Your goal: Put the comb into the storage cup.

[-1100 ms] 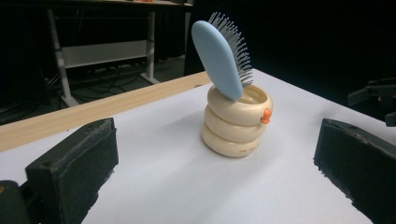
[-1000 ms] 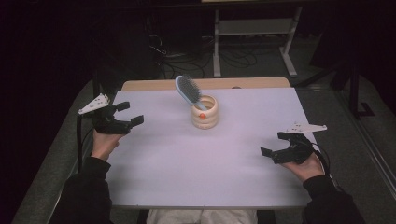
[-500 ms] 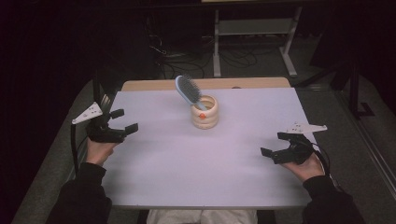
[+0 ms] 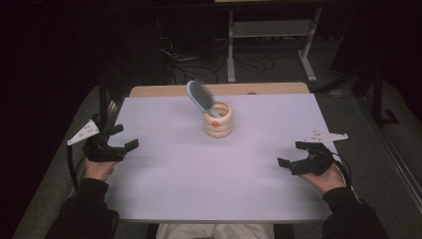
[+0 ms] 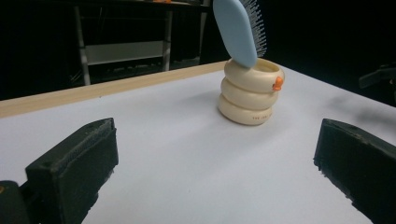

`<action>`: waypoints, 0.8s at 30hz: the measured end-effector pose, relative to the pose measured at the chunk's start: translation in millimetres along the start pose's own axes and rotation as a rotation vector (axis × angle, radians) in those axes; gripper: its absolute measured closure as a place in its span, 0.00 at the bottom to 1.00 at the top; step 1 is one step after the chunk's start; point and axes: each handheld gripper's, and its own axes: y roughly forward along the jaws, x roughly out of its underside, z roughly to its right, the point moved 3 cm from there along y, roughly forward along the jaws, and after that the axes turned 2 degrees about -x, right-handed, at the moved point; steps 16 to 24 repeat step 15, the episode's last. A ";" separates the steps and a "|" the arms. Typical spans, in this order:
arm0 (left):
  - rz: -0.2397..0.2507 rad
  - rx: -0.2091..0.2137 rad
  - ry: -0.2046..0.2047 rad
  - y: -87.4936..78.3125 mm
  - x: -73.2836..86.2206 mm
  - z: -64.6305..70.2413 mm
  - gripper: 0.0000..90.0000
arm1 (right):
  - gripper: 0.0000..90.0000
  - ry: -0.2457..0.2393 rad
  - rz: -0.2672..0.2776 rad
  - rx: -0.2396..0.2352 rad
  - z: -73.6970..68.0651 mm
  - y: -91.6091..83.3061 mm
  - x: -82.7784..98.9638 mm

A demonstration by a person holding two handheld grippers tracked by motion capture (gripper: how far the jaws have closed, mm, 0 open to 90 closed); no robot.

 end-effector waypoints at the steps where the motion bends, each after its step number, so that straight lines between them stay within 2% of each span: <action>1: 0.000 -0.004 0.000 -0.9 1.9 -0.3 0.00 | 0.00 -0.001 0.000 0.000 0.0 0.0 0.0; 6: -0.002 -0.011 0.003 -4.5 10.9 -2.1 0.00 | 0.00 -0.001 -0.002 -0.004 -0.1 0.4 0.1; 8: -0.008 -0.005 -0.017 -4.9 15.9 -2.8 0.00 | 0.00 -0.002 -0.006 -0.007 -0.1 1.3 0.3; 10: -0.019 -0.007 -0.009 -5.8 18.2 -2.3 0.00 | 0.00 -0.002 -0.009 -0.010 -0.9 1.9 0.5; 24: -0.019 -0.007 -0.009 -7.1 18.8 -1.8 0.00 | 0.00 -0.004 -0.013 -0.011 -0.8 2.6 1.1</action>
